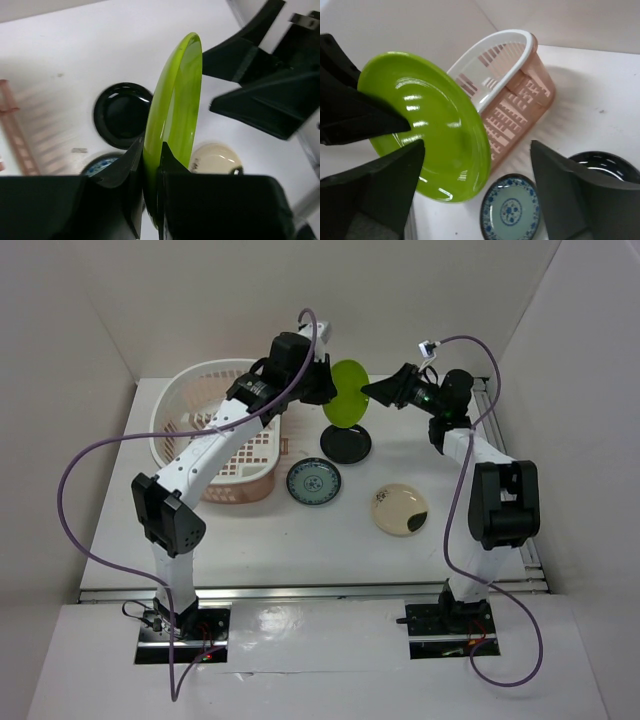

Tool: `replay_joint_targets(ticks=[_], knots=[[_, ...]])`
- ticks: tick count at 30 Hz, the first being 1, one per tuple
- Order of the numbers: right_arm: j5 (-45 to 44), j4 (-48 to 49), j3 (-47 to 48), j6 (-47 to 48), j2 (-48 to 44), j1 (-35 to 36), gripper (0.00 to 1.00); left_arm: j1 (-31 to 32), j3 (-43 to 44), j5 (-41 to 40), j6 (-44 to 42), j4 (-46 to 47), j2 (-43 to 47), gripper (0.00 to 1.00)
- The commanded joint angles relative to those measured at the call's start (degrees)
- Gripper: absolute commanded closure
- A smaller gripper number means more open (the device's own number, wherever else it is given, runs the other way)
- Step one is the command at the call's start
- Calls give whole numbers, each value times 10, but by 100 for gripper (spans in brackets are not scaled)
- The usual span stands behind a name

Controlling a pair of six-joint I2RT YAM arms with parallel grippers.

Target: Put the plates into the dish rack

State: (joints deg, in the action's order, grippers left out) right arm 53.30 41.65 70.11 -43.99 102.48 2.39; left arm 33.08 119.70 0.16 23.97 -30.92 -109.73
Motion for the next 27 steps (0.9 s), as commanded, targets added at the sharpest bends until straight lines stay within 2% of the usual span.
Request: replay_joint_targets(ticks=[1, 2, 9, 12, 16, 21, 24, 27], knots=[[-23, 13, 37, 5, 11, 8, 0, 1, 14, -95, -33, 18, 31, 100], [-23, 3, 37, 5, 11, 8, 0, 1, 7, -96, -33, 18, 38, 100], [-76, -30, 61, 12, 47, 2, 0, 1, 0, -326, -98, 18, 65, 100], [-76, -41, 77, 12, 82, 2, 0, -6, -52, -385, -169, 58, 84, 100], [-76, -36, 92, 6, 121, 2, 0, -46, -104, -444, -198, 110, 117, 100], [-76, -55, 129, 11, 165, 2, 0, -117, -156, -462, -204, 116, 130, 100], [-76, -68, 134, 22, 184, 2, 0, -171, -206, -456, -226, 152, 142, 100], [-76, -68, 134, 22, 191, 2, 0, -230, -255, -395, -226, 190, 156, 100]])
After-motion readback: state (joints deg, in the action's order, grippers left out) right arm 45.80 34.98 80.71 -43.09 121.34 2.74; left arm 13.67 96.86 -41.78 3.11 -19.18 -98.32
